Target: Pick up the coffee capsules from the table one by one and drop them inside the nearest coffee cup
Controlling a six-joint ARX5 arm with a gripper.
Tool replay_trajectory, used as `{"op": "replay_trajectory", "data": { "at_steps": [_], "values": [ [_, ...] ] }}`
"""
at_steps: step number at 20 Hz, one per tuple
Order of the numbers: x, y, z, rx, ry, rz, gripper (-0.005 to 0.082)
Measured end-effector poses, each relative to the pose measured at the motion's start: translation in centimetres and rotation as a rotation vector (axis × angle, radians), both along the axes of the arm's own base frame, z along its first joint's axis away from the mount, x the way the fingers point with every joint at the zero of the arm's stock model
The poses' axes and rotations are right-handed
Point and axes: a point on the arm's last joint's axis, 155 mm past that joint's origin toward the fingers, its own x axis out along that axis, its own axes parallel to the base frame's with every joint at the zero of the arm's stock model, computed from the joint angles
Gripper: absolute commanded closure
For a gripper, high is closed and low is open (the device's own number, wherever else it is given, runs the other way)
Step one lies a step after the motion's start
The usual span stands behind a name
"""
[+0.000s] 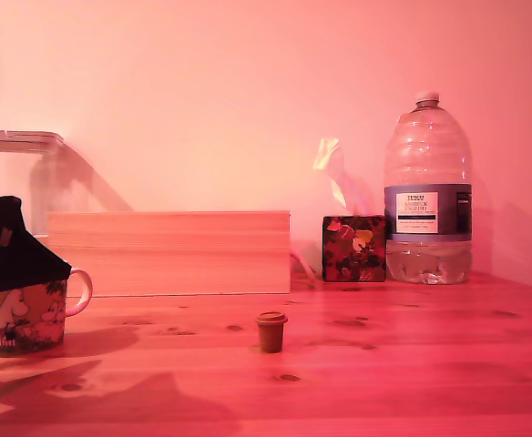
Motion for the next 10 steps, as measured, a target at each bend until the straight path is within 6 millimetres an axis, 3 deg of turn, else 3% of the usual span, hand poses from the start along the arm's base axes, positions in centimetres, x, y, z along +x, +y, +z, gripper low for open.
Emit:
{"op": "replay_trajectory", "data": {
  "at_steps": [7, 8, 10],
  "values": [
    [-0.07, 0.11, -0.31, 0.004, 0.013, 0.004, 0.0151],
    [-0.07, 0.11, -0.31, 0.005, 0.013, 0.004, 0.0171],
    [-0.11, 0.02, -0.30, 0.003, 0.013, -0.001, 0.0317]
  ]
}}
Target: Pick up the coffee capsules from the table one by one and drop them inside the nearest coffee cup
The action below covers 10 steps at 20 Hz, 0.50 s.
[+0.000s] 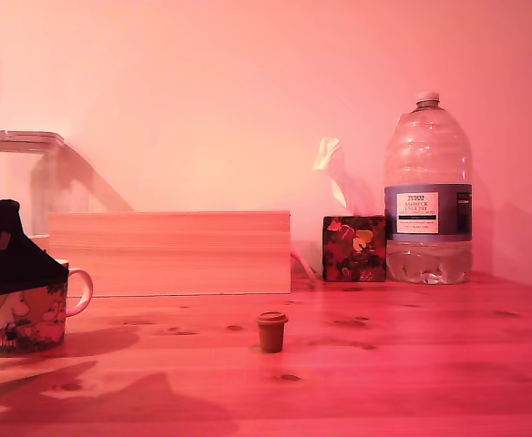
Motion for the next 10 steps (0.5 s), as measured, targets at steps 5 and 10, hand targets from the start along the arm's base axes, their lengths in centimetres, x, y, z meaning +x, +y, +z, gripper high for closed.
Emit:
{"op": "replay_trajectory", "data": {
  "at_steps": [5, 10],
  "values": [
    [-1.0, -1.9, 0.7, -0.027, -0.010, -0.094, 0.0613],
    [-3.7, -5.4, 1.9, -0.042, -0.020, -0.240, 0.0627]
  ]
}}
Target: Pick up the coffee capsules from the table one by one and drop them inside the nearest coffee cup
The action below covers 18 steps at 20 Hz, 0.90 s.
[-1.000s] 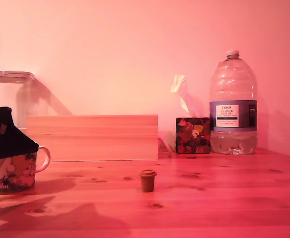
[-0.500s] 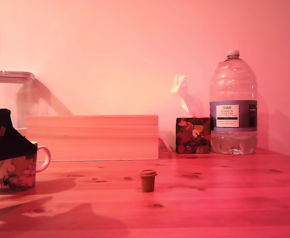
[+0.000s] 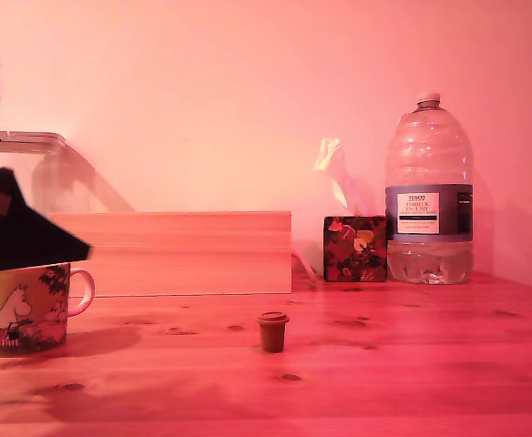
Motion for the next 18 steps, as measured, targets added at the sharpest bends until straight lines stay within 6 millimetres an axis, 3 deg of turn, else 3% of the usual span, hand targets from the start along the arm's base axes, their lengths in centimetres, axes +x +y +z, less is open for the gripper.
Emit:
{"op": "replay_trajectory", "data": {
  "at_steps": [6, 12, 14, 16, 18],
  "values": [
    [-3.6, -2.8, -2.1, 0.050, 0.087, -0.135, 0.0626],
    [-4.6, -3.8, -2.3, 0.063, 0.088, -0.174, 0.0609],
    [-4.3, -3.6, -2.4, 0.068, 0.084, -0.156, 0.0472],
    [-3.9, -3.4, -2.4, 0.073, 0.077, -0.134, 0.0261],
    [-3.6, -3.2, -2.9, 0.084, 0.083, -0.117, 0.0202]
  ]
}}
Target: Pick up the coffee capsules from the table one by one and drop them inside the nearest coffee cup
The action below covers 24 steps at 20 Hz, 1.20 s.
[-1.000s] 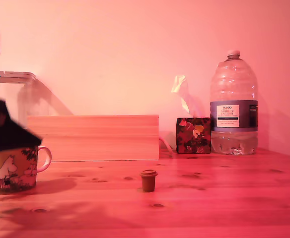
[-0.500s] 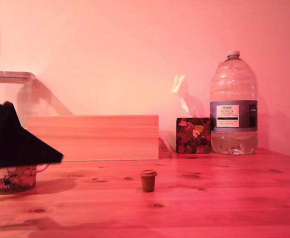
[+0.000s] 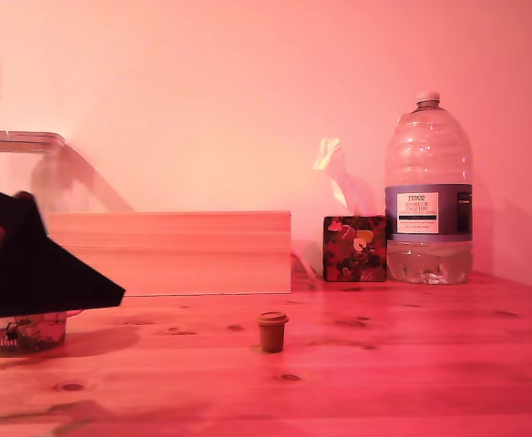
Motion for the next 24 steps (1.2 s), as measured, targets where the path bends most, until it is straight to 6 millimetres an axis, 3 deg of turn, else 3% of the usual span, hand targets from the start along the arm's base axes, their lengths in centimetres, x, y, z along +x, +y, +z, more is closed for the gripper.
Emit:
{"op": "replay_trajectory", "data": {
  "at_steps": [7, 13, 17, 24],
  "values": [
    [0.7, -0.8, -1.2, 0.031, -0.007, 0.000, 0.0203],
    [2.3, -4.0, -1.2, 0.037, -0.017, -0.044, 0.0203],
    [2.7, -4.0, -2.8, 0.075, 0.018, -0.032, 0.0202],
    [5.2, -6.0, -1.4, 0.027, 0.002, 0.018, 0.0142]
  ]
}}
